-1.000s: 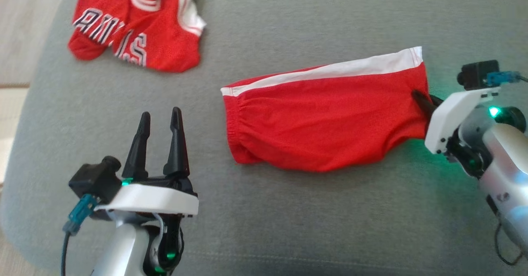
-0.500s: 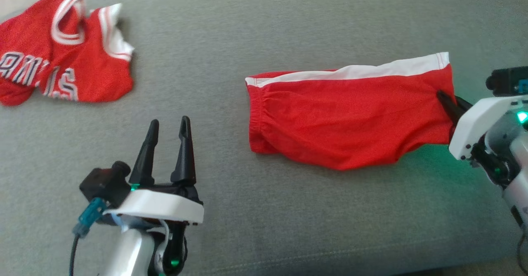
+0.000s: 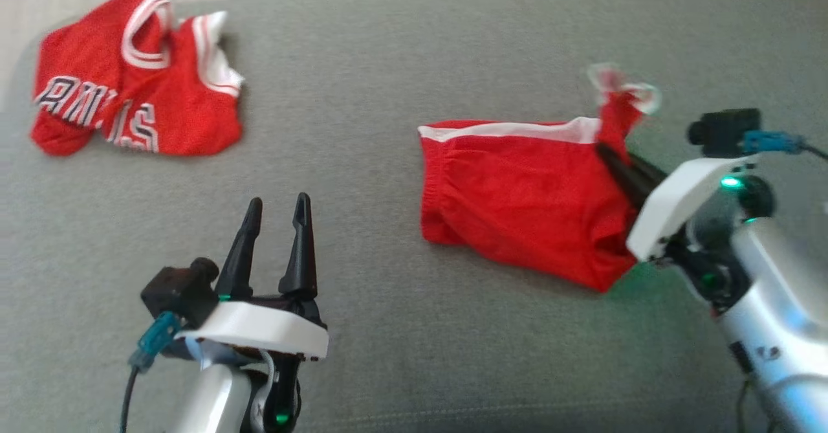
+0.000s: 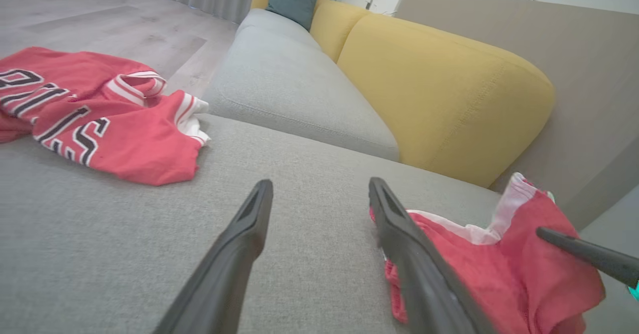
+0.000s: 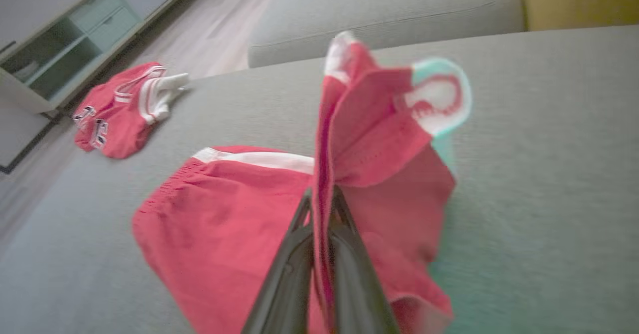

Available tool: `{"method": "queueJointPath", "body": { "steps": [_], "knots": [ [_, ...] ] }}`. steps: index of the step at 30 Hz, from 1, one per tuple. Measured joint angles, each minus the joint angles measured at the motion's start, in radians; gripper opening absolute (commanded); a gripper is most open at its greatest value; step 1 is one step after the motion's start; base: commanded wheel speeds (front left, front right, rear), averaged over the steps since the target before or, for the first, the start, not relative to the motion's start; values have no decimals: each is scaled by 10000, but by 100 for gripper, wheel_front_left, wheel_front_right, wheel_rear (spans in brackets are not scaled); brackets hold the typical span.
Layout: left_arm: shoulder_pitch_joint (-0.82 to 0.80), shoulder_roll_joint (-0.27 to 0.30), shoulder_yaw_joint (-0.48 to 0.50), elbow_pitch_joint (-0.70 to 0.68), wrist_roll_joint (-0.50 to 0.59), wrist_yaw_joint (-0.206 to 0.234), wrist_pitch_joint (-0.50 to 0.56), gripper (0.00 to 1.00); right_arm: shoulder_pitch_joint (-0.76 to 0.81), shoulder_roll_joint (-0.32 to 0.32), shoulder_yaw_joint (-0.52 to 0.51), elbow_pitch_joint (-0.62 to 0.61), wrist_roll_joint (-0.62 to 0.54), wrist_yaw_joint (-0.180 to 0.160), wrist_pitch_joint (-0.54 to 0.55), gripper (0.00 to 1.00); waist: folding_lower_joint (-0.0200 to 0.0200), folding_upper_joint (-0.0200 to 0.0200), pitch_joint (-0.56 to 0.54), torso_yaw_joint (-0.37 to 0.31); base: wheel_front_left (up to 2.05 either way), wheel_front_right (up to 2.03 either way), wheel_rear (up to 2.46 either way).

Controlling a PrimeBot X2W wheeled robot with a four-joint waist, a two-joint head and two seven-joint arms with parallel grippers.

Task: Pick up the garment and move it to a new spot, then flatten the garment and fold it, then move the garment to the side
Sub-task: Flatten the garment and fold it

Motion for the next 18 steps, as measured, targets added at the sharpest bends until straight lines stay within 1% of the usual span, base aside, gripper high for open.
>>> {"method": "queueJointPath", "body": {
  "steps": [2,6,7,11,13,16,17,18],
  "knots": [
    [16,-13,-23,44,-4,0,0,100,141,332,-113,-339,17,0,102,0,0,0,-77,198,0,0,0],
    [47,-38,-73,67,-105,-2,-2,100,331,965,-332,-487,10,0,215,0,0,0,-205,620,0,0,0],
    [52,-46,-115,79,-105,-2,-2,100,349,1281,-493,-405,-25,0,217,0,0,0,-244,846,0,0,0],
    [54,-67,-207,94,-153,-2,-2,100,344,1866,-642,-115,-217,0,217,0,0,0,-269,1273,0,0,0],
    [53,-79,-222,98,-199,-2,-4,100,340,2080,-711,113,-376,0,219,0,0,0,-258,1451,0,0,0],
    [53,-96,-228,121,-209,-2,-13,100,305,2219,-836,556,-725,0,211,0,0,0,-220,1664,0,0,0],
    [53,-113,-228,130,-257,-4,-15,100,302,2286,-871,673,-815,0,188,18,0,0,-205,1719,0,0,0],
    [53,-115,-226,146,-309,-4,-15,100,302,2337,-878,732,-863,0,167,46,0,0,-191,1761,0,0,0]
  ]
}}
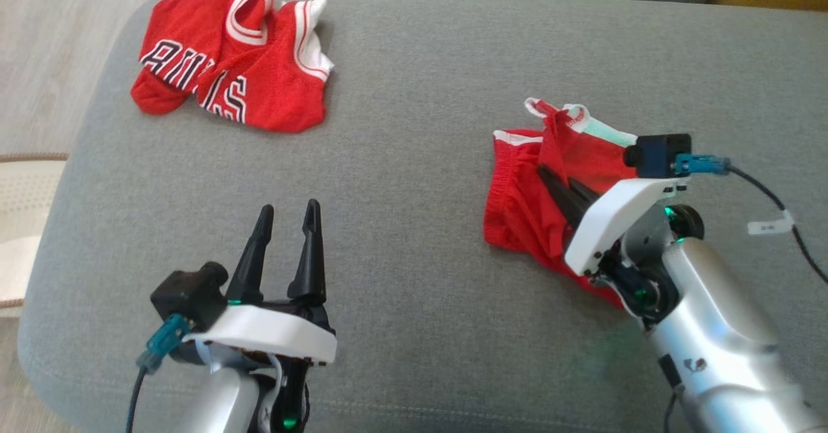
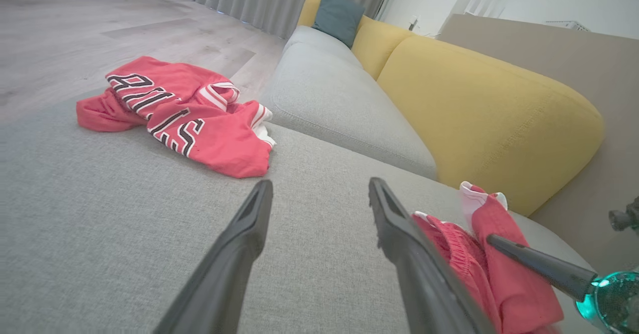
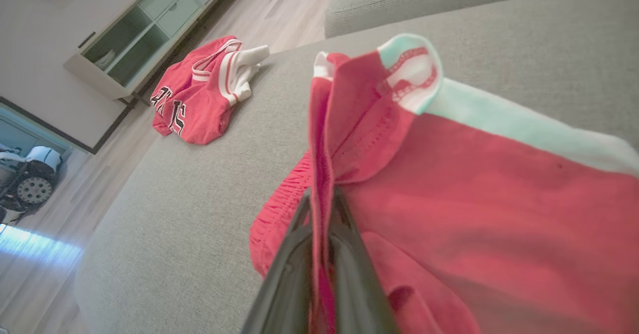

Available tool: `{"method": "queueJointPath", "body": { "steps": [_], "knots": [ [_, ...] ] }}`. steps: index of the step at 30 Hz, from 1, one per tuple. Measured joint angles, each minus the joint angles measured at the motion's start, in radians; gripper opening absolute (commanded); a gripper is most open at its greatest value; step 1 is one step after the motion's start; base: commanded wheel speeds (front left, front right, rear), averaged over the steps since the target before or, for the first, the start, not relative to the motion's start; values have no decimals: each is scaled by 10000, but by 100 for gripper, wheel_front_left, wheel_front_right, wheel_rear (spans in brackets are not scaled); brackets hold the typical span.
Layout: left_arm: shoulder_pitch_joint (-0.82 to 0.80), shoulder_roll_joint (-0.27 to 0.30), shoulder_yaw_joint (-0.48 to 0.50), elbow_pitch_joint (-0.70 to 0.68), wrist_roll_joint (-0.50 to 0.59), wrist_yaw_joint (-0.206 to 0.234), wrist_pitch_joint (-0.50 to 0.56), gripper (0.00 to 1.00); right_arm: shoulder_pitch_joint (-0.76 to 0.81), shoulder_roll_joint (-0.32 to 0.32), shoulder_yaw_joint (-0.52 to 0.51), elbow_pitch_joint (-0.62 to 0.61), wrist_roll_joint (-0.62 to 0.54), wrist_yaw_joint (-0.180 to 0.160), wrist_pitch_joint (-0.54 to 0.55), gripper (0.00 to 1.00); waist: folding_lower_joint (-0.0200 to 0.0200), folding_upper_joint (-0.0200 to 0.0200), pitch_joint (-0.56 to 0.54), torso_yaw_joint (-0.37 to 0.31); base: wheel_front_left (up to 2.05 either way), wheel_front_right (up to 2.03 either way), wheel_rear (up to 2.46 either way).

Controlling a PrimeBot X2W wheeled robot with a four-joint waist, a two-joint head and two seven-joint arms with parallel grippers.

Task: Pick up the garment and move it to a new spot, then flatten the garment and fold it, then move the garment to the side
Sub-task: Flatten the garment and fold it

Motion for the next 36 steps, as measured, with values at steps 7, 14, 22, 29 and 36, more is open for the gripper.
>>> {"method": "queueJointPath", "body": {
  "steps": [7,14,22,29,36],
  "knots": [
    [0,-63,31,19,-46,6,-73,100,-33,290,142,-336,-186,0,-322,100,0,0,8,-125,0,0,0],
    [0,-121,15,27,-44,6,-75,100,-8,276,-40,-1258,-226,0,-890,100,0,0,-62,-516,0,0,0],
    [-1,-134,-6,36,-44,6,-75,100,478,-159,-1292,-1820,-1603,0,-1678,100,0,0,-60,-986,0,0,0],
    [-5,-132,-10,48,-44,4,-75,100,1290,-73,-1442,-1593,-2454,0,-1609,14,0,0,35,-1031,0,0,0],
    [-22,-130,-35,54,-44,4,-75,100,1475,77,-1181,-249,-2677,0,-1348,0,0,0,80,-733,0,0,0]
  ]
}}
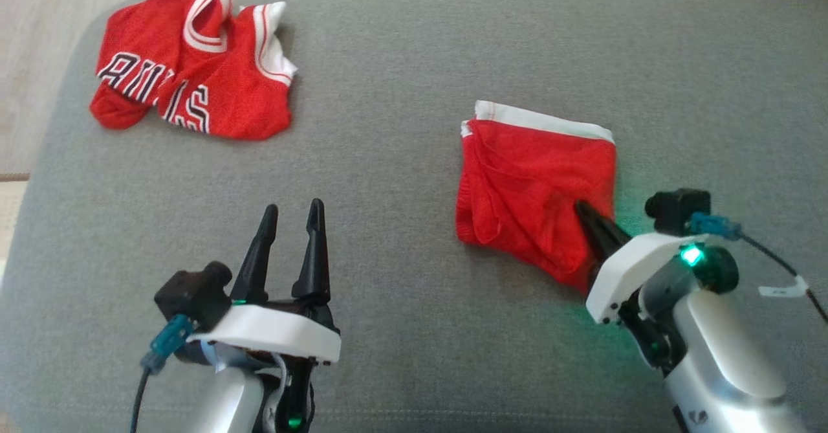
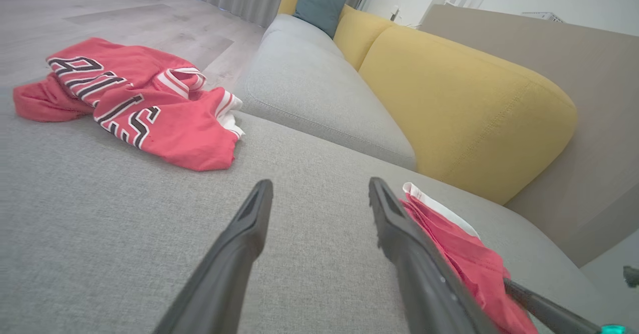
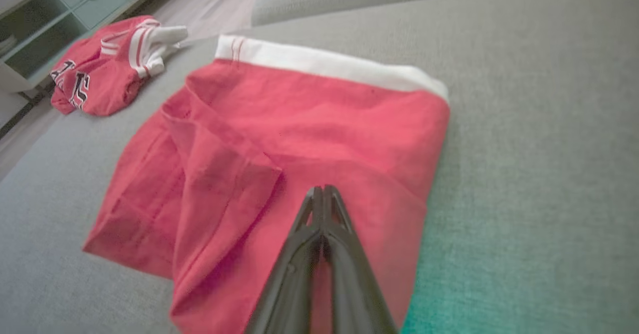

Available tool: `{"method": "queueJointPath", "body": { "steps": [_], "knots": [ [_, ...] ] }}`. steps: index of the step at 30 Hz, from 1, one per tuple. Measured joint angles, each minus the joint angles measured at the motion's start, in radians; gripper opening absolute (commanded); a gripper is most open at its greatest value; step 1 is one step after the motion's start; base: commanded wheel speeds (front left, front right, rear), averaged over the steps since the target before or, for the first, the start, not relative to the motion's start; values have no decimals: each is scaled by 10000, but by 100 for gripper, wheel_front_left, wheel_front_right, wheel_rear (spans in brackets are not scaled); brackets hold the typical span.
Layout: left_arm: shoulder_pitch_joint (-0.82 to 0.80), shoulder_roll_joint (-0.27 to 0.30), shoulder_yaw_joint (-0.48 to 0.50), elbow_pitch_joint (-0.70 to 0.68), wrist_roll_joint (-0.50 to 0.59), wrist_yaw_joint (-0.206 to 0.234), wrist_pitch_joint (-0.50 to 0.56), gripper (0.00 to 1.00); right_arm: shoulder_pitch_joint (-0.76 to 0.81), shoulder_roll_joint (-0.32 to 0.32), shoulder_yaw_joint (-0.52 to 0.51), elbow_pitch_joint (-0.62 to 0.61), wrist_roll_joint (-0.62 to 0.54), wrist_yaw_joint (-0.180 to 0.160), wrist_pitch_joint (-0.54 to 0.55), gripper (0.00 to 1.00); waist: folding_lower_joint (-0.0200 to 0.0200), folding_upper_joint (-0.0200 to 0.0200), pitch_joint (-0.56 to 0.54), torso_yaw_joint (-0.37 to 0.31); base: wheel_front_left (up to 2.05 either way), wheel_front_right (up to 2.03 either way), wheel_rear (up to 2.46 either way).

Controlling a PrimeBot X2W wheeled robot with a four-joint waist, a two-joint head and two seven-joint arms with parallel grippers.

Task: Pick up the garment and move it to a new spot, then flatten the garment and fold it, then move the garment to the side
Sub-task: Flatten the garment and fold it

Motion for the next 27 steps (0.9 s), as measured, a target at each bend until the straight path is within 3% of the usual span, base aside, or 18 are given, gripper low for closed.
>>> {"method": "queueJointPath", "body": {
  "steps": [5,15,20,27],
  "knots": [
    [0,4,10,2,-2,4,0,100,-19,173,451,581,46,0,-44,0,0,0,-14,272,0,0,0],
    [1,13,13,4,-2,13,0,100,-546,477,2406,727,704,0,-570,0,0,0,-128,413,0,0,0],
    [7,21,10,42,-4,15,0,100,-604,591,3122,1499,1051,0,-686,0,0,0,-254,399,0,0,0],
    [214,75,13,138,-98,63,0,100,-719,612,3588,1845,1101,0,-1764,0,0,0,-536,284,0,0,0]
  ]
}}
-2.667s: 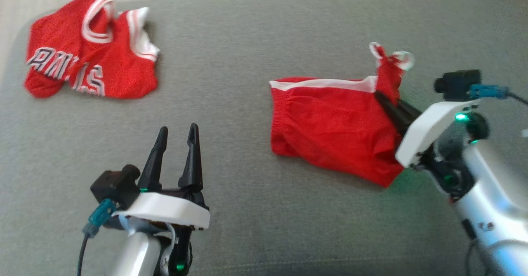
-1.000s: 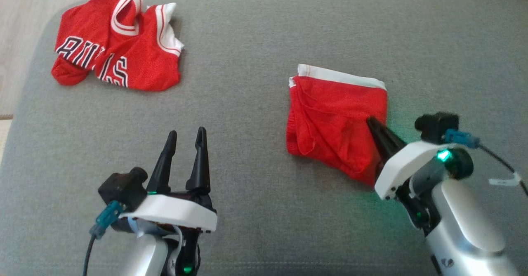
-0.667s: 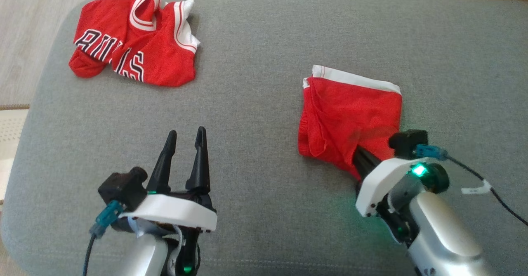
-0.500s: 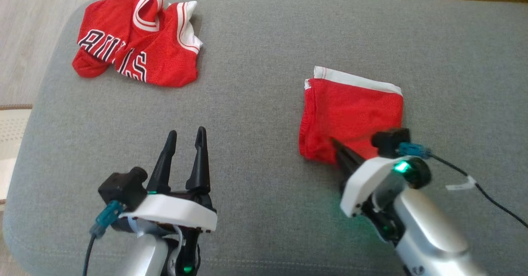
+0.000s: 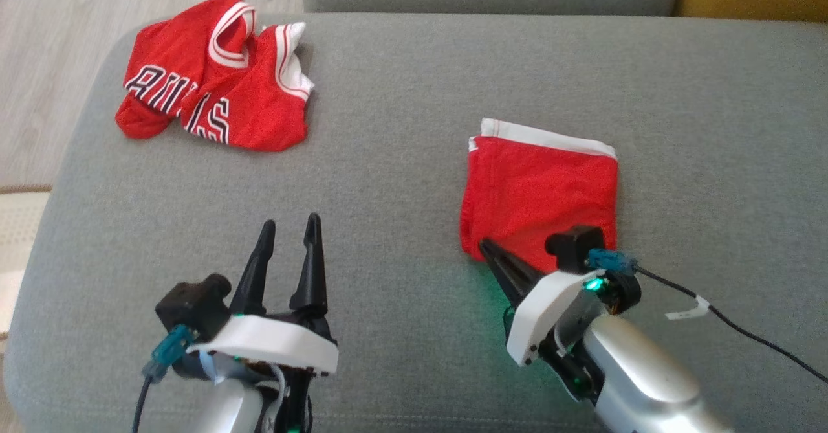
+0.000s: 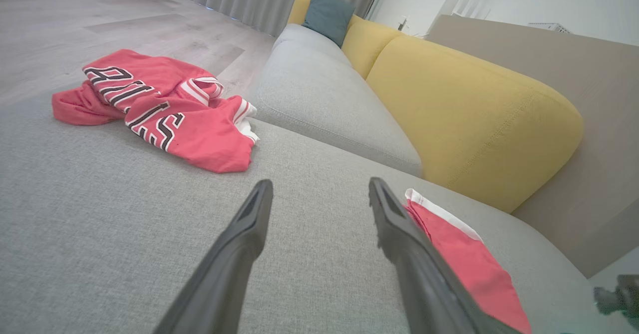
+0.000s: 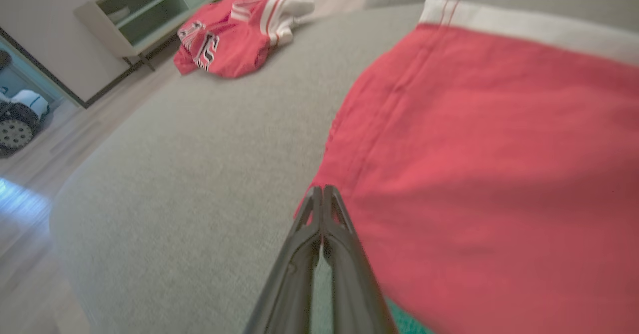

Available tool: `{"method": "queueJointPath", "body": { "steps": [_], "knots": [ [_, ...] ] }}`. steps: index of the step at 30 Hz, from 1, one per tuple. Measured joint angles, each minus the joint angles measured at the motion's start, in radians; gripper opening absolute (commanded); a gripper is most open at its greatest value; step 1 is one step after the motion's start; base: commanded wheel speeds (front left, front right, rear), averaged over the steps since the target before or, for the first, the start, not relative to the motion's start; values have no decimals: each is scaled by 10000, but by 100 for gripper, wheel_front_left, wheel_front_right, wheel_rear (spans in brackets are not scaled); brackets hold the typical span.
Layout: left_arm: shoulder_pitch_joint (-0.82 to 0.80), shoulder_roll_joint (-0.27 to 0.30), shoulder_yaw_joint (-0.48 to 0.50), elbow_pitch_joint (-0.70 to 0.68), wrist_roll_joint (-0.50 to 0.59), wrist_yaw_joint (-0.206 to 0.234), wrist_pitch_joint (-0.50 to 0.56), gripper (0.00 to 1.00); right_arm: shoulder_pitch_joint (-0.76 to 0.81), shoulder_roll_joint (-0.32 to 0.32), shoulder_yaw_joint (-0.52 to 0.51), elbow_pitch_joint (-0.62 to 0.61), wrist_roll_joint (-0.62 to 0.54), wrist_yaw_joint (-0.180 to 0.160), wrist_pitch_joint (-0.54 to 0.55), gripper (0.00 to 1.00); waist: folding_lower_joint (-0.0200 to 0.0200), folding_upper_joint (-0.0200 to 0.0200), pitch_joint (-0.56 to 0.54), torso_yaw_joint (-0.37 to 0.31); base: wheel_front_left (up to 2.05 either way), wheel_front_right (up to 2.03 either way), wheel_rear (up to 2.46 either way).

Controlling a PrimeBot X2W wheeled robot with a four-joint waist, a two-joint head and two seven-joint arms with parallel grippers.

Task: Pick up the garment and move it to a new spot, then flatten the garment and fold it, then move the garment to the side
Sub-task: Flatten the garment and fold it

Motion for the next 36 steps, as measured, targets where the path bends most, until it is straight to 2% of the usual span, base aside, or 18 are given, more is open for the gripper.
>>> {"method": "queueJointPath", "body": {
  "steps": [2,4,5,6,7,8,10,16,18,19,24,28,36],
  "knots": [
    [81,31,6,36,-4,40,0,100,-59,-15,-36,-100,2,0,-360,26,0,0,-115,-80,0,0,0],
    [150,82,10,46,-4,42,0,100,-114,-27,-146,-272,86,0,-625,46,0,0,-239,-187,0,0,0],
    [159,109,8,59,0,42,0,100,-113,-44,-236,-382,107,0,-738,60,0,0,-307,-245,0,0,0],
    [159,136,8,65,17,46,0,100,-105,-48,-364,-477,113,0,-848,84,0,0,-378,-304,0,0,0],
    [158,142,13,73,25,75,-2,100,-88,-58,-523,-583,159,0,-989,96,0,0,-453,-364,0,0,0],
    [159,140,15,98,25,92,-2,100,-59,-71,-708,-688,161,0,-1093,100,0,0,-530,-423,0,0,0],
    [159,140,12,130,38,113,-2,100,5,-84,-924,-805,144,0,-1221,100,0,0,-613,-486,0,0,0],
    [210,140,42,401,441,130,-12,100,1041,-84,-2535,-1438,-675,0,-1781,100,0,0,-1061,-944,0,0,0],
    [278,138,88,441,635,130,-12,100,1400,-69,-3143,-1741,-1239,0,-1902,100,0,0,-1159,-1103,0,0,0],
    [469,136,234,458,796,128,-10,100,1733,2,-3871,-2073,-1904,0,-1969,100,0,0,-1250,-1248,0,0,0],
    [1064,115,479,454,1175,128,-10,100,2630,303,-5271,-2913,-3154,0,-2094,100,0,0,-1379,-1503,0,0,0],
    [1585,104,993,401,1524,128,-10,100,3339,385,-5774,-3428,-3578,0,-2107,100,0,0,-1356,-1548,0,0,0],
    [1785,4,1308,412,1958,15,-10,100,3400,495,-5753,-3758,-3517,0,-1960,100,0,0,-1300,-1436,0,0,0]
  ]
}}
